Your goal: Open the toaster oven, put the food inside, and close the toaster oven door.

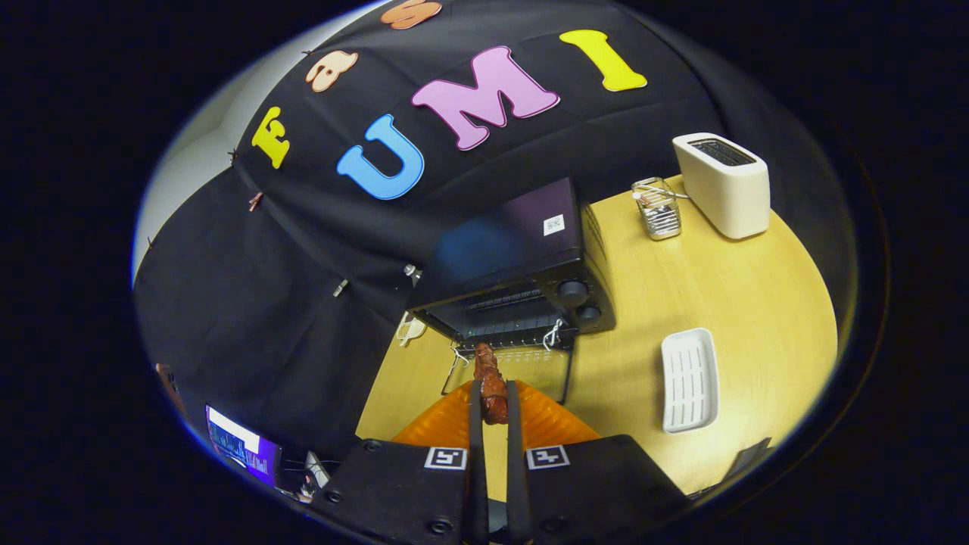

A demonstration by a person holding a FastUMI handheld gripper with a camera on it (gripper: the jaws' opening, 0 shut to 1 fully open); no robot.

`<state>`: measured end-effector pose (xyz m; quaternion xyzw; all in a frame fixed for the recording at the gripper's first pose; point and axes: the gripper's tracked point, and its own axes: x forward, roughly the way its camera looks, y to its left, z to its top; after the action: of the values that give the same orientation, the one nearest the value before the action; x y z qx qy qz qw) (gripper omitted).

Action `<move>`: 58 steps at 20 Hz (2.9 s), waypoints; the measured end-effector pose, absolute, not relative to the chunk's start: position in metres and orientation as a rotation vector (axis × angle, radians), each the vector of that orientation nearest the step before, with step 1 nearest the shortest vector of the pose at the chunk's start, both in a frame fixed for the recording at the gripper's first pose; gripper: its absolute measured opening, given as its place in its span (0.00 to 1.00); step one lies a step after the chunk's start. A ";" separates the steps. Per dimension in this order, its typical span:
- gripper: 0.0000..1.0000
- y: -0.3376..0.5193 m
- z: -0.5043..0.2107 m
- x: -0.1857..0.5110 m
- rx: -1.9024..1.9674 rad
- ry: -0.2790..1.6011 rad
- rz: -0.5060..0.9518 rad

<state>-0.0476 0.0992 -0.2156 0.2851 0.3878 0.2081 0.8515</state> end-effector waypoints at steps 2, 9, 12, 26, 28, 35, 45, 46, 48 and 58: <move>0.14 0.128 -0.222 -0.041 0.628 0.808 0.438; 0.14 0.203 -0.270 0.008 0.702 0.793 0.384; 0.14 0.214 -0.295 0.034 0.735 0.788 0.328; 0.19 0.212 -0.344 0.117 0.680 0.674 0.126; 0.34 0.199 -0.339 0.122 0.619 0.640 0.103; 0.97 0.185 -0.333 0.105 0.451 0.632 0.107; 0.98 0.192 -0.294 0.040 0.351 0.622 0.192; 0.98 0.193 -0.289 0.034 0.353 0.617 0.199; 0.98 0.198 -0.286 0.019 0.349 0.626 0.220; 0.98 0.222 -0.327 -0.057 0.289 0.811 0.261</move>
<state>-0.0574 0.2224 -0.3269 0.1398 0.3921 0.1260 0.9005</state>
